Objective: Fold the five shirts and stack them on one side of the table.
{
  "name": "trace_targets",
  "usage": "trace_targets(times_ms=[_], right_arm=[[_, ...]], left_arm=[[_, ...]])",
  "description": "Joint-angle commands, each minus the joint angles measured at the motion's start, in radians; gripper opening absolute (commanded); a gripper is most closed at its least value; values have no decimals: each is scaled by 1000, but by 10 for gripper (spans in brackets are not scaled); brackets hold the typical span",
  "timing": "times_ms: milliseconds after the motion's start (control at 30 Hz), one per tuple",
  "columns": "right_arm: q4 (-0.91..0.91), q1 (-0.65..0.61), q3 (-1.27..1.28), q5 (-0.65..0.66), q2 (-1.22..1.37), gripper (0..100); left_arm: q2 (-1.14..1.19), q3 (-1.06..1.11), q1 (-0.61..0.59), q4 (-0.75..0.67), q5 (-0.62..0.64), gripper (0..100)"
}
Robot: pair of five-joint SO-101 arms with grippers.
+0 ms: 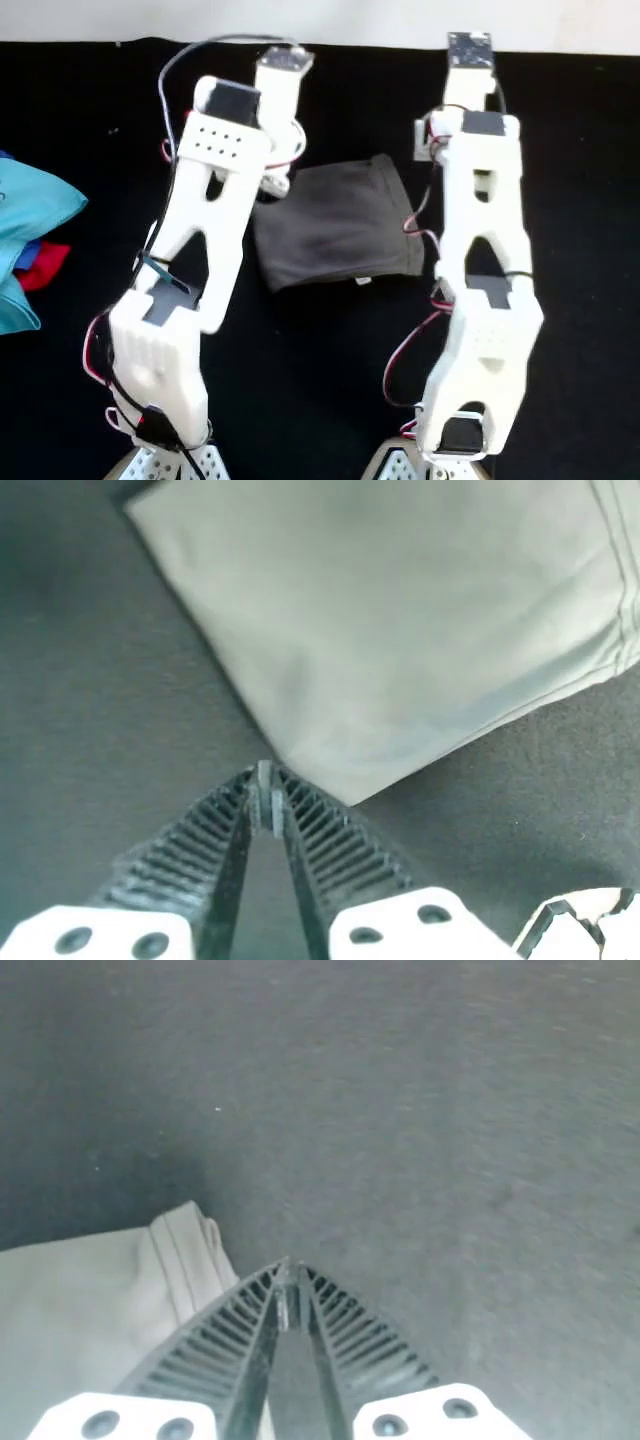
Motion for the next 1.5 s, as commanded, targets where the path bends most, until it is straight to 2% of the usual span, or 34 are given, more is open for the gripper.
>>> trace_targets(times_ms=[0,200,333,633,933,1100,1300,1467], right_arm=[[15,-48,-142,-3,76,6],[22,-99,-268,-3,199,6],[59,-128,-318,-3,239,6],[45,-90,-326,-2,375,6],[5,28,-418,-8,395,6],[166,58,-572,-8,387,6],[449,65,-828,-3,390,29],[647,51,-975,-2,387,204]], left_arm=[[-124,283,22,-169,20,9],[-240,743,25,-537,18,8],[-268,924,25,-733,18,8],[-266,1043,18,-853,18,8],[-275,1049,24,-848,18,8],[-278,984,18,-812,18,8],[-278,759,18,-571,18,9],[-278,550,16,-384,17,11]])
